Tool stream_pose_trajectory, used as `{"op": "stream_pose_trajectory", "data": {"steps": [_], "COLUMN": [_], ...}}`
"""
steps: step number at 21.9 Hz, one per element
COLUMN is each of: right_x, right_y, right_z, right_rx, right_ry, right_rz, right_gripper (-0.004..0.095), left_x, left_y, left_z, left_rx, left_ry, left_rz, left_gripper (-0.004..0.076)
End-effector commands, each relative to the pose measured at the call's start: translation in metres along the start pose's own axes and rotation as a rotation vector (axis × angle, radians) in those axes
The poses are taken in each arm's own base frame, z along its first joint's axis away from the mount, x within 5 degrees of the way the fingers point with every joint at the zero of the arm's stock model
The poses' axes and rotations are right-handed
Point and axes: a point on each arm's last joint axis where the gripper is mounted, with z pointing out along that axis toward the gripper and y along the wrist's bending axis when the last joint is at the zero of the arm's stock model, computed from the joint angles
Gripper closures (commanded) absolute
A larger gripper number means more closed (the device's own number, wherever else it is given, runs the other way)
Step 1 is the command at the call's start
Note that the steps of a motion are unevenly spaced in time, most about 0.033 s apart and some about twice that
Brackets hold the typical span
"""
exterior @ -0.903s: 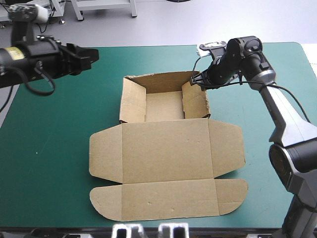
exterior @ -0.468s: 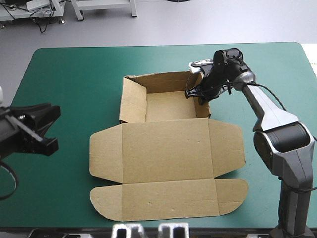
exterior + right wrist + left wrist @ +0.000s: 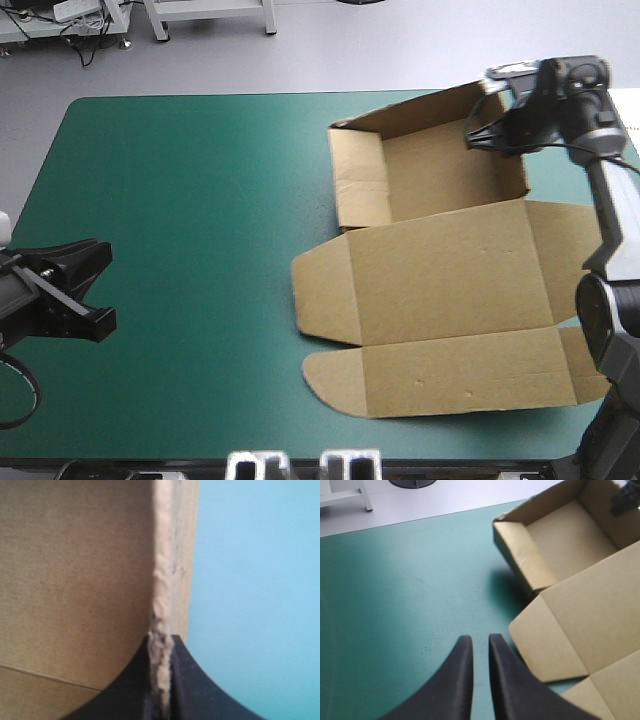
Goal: Fold the box
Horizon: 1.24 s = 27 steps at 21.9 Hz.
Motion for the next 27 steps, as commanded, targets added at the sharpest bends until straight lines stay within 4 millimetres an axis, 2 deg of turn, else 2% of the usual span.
{"op": "stream_pose_trajectory", "data": {"steps": [1,4,7,10,11,12,15,18,24,27], "right_x": [0.011,0.028,0.038,0.038,0.038,0.038,0.038,0.039,0.040,0.039], "right_y": [-0.058,-0.107,-0.135,-0.142,-0.144,-0.145,-0.147,-0.150,-0.153,-0.150], "right_z": [-0.054,-0.062,-0.056,-0.044,-0.034,-0.022,-0.009,-0.004,-0.006,-0.023], "right_rx": [0.142,0.222,0.299,0.328,0.319,0.311,0.305,0.318,0.362,0.369], "right_ry": [-0.087,-0.077,-0.017,0.022,0.043,0.065,0.093,0.112,0.123,0.081], "right_rz": [0.081,0.186,0.125,0.118,0.118,0.116,0.115,0.108,0.102,0.138], "right_gripper": [0.0917,0.0917,0.0916,0.0865,0.0788,0.0666,0.0493,0.0480,0.0480,0.0481], "left_x": [0.000,0.000,0.000,0.000,0.000,0.000,0.000,0.000,-0.001,-0.001], "left_y": [-0.002,-0.003,-0.003,-0.003,-0.003,-0.003,-0.003,-0.003,-0.002,-0.001], "left_z": [-0.003,-0.003,-0.003,-0.003,-0.003,-0.003,-0.003,-0.003,0.001,0.001], "left_rx": [0.020,0.024,0.023,0.022,0.022,0.022,0.023,0.021,0.022,0.010], "left_ry": [0.026,0.025,0.017,0.015,0.015,0.015,0.021,0.021,0.033,0.035], "left_rz": [-0.005,-0.007,-0.007,-0.007,-0.007,-0.007,-0.007,-0.006,-0.009,-0.005], "left_gripper": [0.0646,0.0646,0.0646,0.0646,0.0646,0.0646,0.0646,0.0646,0.0646,0.0646]}}
